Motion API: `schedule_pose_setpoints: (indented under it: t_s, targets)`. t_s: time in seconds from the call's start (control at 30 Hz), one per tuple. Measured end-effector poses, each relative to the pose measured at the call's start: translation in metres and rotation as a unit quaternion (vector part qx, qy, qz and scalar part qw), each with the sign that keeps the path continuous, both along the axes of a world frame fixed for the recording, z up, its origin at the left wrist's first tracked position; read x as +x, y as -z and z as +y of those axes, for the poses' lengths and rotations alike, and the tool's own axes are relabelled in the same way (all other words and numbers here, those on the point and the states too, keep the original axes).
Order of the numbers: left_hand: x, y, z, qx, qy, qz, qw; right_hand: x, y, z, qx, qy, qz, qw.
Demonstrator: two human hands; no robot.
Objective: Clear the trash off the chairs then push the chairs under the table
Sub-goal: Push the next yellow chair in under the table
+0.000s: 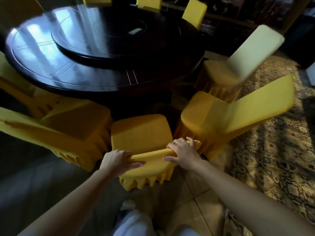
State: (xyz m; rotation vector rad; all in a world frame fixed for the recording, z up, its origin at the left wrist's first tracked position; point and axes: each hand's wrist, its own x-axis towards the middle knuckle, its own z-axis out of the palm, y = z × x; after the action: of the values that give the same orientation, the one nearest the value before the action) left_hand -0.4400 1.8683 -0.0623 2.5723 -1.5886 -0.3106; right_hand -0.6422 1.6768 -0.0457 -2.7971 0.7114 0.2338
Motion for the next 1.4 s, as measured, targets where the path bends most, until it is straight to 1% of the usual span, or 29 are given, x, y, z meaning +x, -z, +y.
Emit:
schedule_pose_setpoints:
  t_s: [0.13,0.47,0.77,0.87,1.13,1.4]
  targets:
    - [0.01,-0.006,-0.014,0.006,-0.012,-0.006,1.0,0.013,0.002,-0.013,-0.008,0.0,-0.005,1.0]
    - [0.058,-0.008,-0.07,0.008,-0.029,0.005,1.0,0.064,0.005,-0.068,0.017,0.01,-0.007,1.0]
    - [0.117,-0.002,-0.134,0.007,-0.037,0.062,0.997,0.124,0.005,-0.134,0.011,0.004,0.007,1.0]
    - [0.137,-0.003,-0.155,0.008,-0.031,0.069,0.997,0.144,0.004,-0.153,0.013,0.009,0.013,1.0]
    - [0.179,-0.002,-0.189,0.041,-0.013,0.083,0.996,0.176,0.003,-0.18,0.016,0.022,0.017,1.0]
    - [0.188,-0.007,-0.198,0.089,-0.007,0.126,0.988,0.179,-0.001,-0.181,0.017,0.034,0.011,0.999]
